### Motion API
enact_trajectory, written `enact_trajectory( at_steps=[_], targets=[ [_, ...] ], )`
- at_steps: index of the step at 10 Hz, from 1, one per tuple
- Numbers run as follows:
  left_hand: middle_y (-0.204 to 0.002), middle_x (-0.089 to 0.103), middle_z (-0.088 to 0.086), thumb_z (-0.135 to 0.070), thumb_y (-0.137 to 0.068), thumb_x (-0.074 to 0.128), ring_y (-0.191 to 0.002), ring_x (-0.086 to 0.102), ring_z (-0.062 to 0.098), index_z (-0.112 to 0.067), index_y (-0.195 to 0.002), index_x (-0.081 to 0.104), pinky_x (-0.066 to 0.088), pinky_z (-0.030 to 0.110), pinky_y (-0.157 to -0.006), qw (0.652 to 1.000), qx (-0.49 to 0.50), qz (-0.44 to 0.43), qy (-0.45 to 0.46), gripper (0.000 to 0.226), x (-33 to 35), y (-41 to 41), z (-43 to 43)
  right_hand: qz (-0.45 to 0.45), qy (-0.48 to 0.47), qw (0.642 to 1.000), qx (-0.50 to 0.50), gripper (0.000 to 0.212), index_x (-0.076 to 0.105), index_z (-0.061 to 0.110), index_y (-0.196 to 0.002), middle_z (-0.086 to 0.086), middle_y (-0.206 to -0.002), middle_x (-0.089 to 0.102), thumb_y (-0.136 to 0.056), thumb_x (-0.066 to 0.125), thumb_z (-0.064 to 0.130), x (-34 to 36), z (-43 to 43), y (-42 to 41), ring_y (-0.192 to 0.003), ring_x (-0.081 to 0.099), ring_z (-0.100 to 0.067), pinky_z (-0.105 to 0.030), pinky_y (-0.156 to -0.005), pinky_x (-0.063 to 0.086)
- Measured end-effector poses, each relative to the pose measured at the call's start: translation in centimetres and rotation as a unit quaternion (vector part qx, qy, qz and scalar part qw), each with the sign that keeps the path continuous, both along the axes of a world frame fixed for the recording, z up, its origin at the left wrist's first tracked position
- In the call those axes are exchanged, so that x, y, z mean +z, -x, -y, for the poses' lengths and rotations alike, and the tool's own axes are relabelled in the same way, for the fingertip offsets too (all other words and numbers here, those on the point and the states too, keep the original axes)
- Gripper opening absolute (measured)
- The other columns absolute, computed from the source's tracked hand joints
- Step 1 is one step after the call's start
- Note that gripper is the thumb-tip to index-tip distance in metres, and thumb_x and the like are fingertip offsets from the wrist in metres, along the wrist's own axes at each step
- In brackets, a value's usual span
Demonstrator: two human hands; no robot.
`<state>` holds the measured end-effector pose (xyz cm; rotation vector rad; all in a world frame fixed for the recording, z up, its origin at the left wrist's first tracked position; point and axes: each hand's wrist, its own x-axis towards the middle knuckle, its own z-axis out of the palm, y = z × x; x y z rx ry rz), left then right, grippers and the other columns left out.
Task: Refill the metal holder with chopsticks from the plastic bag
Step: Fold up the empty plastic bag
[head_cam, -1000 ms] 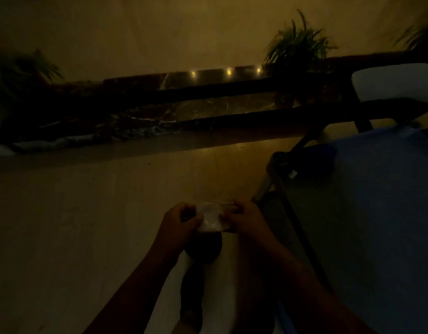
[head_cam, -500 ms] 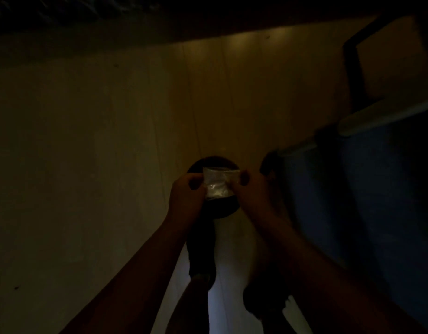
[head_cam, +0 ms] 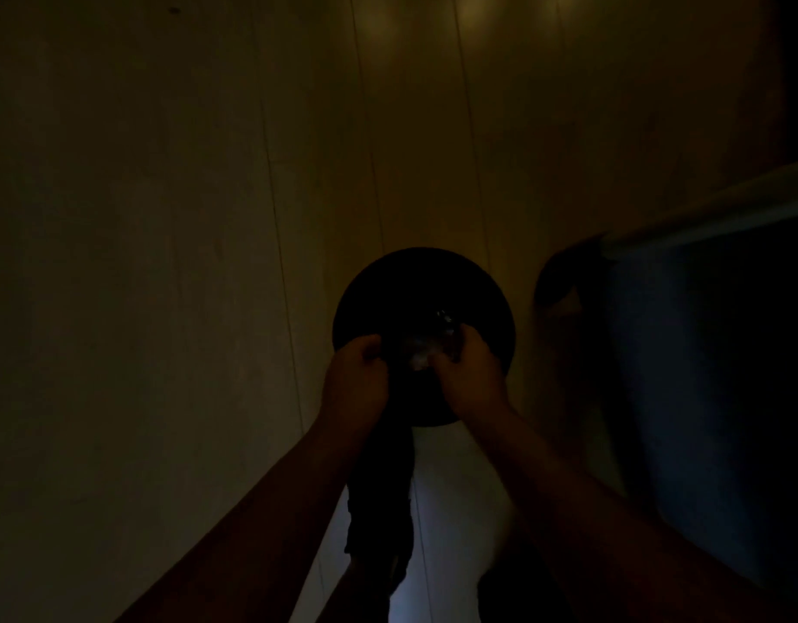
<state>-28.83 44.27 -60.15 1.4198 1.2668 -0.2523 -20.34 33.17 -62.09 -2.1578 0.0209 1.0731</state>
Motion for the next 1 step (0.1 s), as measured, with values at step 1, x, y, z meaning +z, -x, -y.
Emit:
enact_trajectory(
  at_steps=[1],
  targets=[
    [-0.113, 0.065, 0.005, -0.007, -0.097, 0.054, -0.103, 0.064, 0.023, -0.008, -0.127, 0.059, 0.053, 0.038, -0.091, 0.999, 0.034, -0.001, 0.004, 0.031, 2.91, 0.14, 0.16, 0.016, -0.002, 1.000, 0.015, 0.051, 0.043, 0.010, -0.143, -0.009, -0.136, 0.056, -0.095, 0.059, 0.013, 3.05, 1.03, 0.31, -0.125, 0.054, -0.025, -0.028, -0.095, 0.043]
  ],
)
